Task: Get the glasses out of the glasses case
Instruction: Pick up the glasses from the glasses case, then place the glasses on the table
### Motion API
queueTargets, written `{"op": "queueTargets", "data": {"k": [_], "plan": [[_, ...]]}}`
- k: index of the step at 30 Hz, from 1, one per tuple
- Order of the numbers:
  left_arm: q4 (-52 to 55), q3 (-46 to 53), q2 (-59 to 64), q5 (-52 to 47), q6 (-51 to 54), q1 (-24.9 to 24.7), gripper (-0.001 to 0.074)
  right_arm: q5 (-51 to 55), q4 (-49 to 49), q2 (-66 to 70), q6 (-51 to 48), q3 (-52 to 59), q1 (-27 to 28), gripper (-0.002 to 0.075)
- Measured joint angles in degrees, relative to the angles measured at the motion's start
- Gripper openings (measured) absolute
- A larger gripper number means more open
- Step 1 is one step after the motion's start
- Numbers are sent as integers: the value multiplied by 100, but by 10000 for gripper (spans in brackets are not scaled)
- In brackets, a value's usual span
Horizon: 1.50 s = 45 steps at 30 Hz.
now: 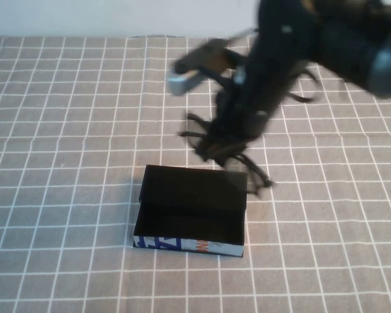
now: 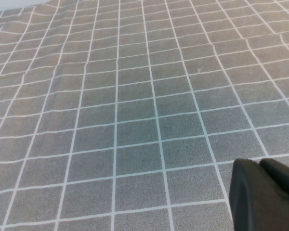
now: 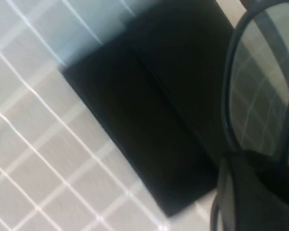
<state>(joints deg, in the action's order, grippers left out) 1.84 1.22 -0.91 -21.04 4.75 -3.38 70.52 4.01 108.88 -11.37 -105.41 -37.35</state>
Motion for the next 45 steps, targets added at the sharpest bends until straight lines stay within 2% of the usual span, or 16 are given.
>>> {"op": "queueTargets", "data": {"k": [5, 11, 17, 29, 31, 36, 39, 42, 45], "plan": [[0, 0, 0, 0, 0, 0, -4, -144, 0, -545, 758, 1291, 461, 59], [0, 0, 0, 0, 0, 0, -4, -1045, 240, -1007, 1634, 2815, 1005, 59], [0, 0, 0, 0, 0, 0, -5, -1978, 628, -1019, 2175, 3735, 1154, 59], [0, 0, 0, 0, 0, 0, -4, -2332, 677, -538, 2691, 3918, 1154, 81], [0, 0, 0, 0, 0, 0, -4, -2326, 650, -482, 2704, 3918, 1154, 115], [0, 0, 0, 0, 0, 0, -4, -2197, 412, -471, 2733, 3918, 1154, 281], [0, 0, 0, 0, 0, 0, -4, -2020, 209, -471, 2733, 3918, 1154, 335], [0, 0, 0, 0, 0, 0, -4, -1868, 84, -591, 2733, 3918, 1154, 313], [0, 0, 0, 0, 0, 0, -4, -1787, 31, -898, 2733, 3918, 1154, 241]]}}
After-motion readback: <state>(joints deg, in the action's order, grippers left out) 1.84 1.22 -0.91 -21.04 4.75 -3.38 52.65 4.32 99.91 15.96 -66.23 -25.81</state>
